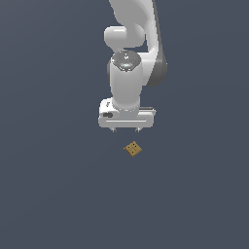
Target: Pick up the object and move it to a goal position.
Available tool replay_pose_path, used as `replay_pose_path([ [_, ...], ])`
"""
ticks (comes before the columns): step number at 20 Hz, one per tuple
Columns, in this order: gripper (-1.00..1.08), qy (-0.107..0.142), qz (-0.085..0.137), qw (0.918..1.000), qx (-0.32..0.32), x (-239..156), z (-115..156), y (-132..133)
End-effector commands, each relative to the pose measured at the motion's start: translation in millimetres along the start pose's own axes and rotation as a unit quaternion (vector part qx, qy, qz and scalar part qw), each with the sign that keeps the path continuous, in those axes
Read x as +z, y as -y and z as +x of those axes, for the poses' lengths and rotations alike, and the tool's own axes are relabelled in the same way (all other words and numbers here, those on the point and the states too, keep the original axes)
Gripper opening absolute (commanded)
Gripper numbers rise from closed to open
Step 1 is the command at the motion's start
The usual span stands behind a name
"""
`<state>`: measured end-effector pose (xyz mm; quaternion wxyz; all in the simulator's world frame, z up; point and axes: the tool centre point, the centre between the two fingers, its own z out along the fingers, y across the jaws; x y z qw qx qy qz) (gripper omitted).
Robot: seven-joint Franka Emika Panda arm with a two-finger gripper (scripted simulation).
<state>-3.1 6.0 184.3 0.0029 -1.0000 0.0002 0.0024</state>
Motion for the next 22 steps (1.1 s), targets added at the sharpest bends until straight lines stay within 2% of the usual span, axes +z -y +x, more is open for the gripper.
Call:
replay_pose_path([
  [1, 1.00, 0.000, 0.000, 1.0000, 0.000, 0.0, 0.0, 0.0],
  [11, 1.00, 0.024, -0.005, 0.9996, 0.016, 8.9, -11.5, -22.8],
  [22, 1.00, 0.022, -0.004, 0.9993, 0.029, 12.1, -10.3, -20.2],
])
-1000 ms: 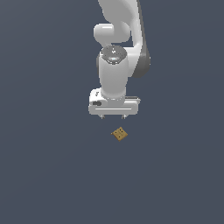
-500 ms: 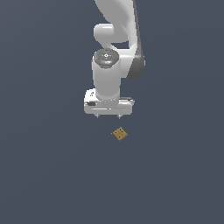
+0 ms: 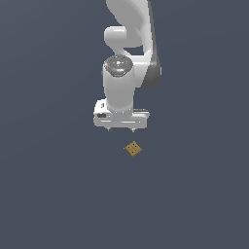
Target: Pick up the object and move it to a goal position.
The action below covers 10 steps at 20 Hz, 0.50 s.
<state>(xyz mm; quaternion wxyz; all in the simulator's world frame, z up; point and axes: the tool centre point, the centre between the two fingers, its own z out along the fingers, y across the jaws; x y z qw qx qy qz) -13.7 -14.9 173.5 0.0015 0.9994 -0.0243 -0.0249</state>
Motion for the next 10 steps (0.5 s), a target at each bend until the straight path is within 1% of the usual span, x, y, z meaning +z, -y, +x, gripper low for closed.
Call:
replay_pose_path([
  [1, 1.00, 0.000, 0.000, 1.0000, 0.009, 2.5, 0.5, 1.5],
  [10, 1.00, -0.003, 0.003, 0.9971, 0.076, 19.7, 4.2, 11.2],
])
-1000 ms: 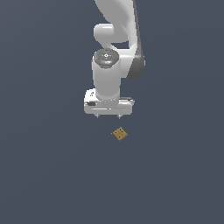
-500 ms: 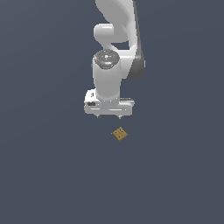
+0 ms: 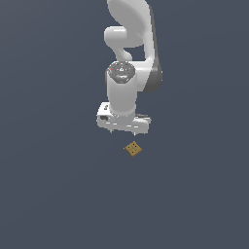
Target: Pick up the object and move it to a goal position.
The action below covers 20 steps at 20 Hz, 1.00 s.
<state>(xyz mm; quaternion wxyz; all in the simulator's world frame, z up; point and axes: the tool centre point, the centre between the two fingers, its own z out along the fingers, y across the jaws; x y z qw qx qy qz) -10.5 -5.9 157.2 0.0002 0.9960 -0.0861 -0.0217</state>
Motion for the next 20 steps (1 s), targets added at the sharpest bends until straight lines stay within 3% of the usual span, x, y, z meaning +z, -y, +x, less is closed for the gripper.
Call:
replay_pose_path([
  [1, 1.00, -0.001, 0.001, 0.9997, 0.024, 6.4, 0.7, 3.7],
  [10, 1.00, -0.006, 0.005, 0.9909, 0.134, 34.9, 2.9, 18.9],
  [20, 1.00, -0.012, 0.008, 0.9660, 0.258, 67.1, 3.5, 34.4],
])
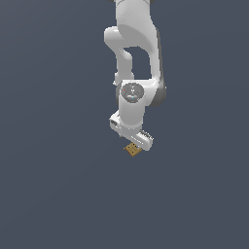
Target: Pick up the object and move it to a goal position.
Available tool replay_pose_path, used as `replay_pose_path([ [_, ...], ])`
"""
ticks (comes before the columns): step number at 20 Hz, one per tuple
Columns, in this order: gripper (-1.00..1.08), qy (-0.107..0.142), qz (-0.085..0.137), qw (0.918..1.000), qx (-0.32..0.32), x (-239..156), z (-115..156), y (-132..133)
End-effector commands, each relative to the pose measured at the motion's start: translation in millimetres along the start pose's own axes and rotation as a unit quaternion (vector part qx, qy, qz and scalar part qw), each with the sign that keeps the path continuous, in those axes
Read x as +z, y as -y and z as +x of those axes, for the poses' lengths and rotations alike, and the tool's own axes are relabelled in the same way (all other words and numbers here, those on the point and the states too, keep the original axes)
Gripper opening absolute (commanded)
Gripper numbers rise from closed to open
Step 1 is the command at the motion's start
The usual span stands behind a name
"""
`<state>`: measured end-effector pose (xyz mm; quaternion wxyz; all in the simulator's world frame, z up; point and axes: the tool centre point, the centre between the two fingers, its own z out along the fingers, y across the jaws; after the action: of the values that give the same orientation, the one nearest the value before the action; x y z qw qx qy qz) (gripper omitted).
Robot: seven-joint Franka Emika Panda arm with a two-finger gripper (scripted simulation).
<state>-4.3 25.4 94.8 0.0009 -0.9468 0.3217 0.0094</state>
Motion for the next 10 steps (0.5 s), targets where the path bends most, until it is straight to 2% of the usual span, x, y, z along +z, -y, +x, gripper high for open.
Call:
replay_pose_path([
  [1, 1.00, -0.002, 0.001, 0.9995, 0.032, 7.9, -1.8, 3.0],
  [10, 1.00, -0.007, 0.003, 0.9940, 0.109, 27.6, -6.7, 9.7],
])
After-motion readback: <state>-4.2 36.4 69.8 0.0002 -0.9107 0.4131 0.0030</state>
